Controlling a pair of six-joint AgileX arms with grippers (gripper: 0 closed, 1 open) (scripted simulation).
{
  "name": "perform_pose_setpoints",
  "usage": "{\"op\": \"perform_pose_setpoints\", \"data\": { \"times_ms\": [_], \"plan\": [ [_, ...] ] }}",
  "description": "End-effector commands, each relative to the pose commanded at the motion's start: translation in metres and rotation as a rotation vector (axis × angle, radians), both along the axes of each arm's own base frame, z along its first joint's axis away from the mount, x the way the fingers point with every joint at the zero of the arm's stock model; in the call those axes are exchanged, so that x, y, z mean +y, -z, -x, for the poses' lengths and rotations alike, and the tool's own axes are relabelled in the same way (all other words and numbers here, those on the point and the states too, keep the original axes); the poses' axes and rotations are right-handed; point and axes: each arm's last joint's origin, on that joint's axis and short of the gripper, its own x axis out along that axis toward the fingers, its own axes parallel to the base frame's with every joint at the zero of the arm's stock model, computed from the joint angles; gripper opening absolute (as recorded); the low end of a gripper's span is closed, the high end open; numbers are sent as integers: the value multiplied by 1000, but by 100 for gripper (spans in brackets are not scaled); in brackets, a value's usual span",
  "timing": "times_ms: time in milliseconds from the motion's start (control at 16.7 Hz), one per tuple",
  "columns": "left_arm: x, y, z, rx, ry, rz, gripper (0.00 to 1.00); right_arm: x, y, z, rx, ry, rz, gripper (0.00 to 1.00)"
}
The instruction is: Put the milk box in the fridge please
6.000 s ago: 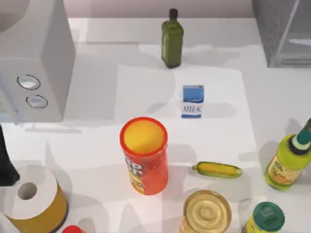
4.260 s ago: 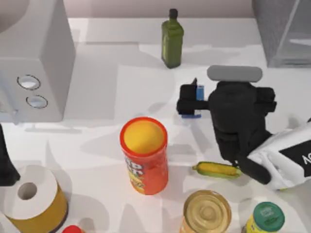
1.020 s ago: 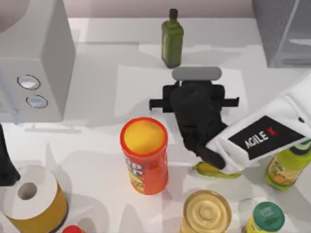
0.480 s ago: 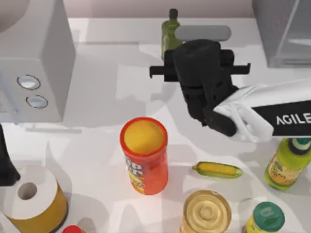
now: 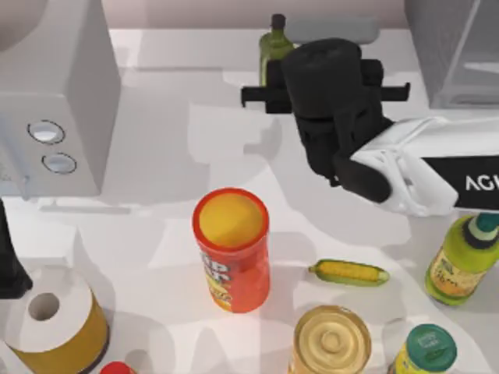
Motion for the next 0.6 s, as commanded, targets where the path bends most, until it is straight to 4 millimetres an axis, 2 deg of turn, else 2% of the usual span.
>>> {"op": "perform_pose_setpoints", "data": {
  "times_ms": [120, 240, 360, 600],
  "plan": [
    [0, 0, 0, 0, 0, 0, 100, -5, 2, 5, 30, -28, 29, 0],
    [0, 0, 0, 0, 0, 0, 100, -20, 2, 15, 77, -68, 64, 0],
    [0, 0, 0, 0, 0, 0, 100, -46, -4, 27, 107, -92, 82, 0],
    [0, 0, 0, 0, 0, 0, 100, -112, -35, 57, 69, -71, 60, 0]
  ]
}}
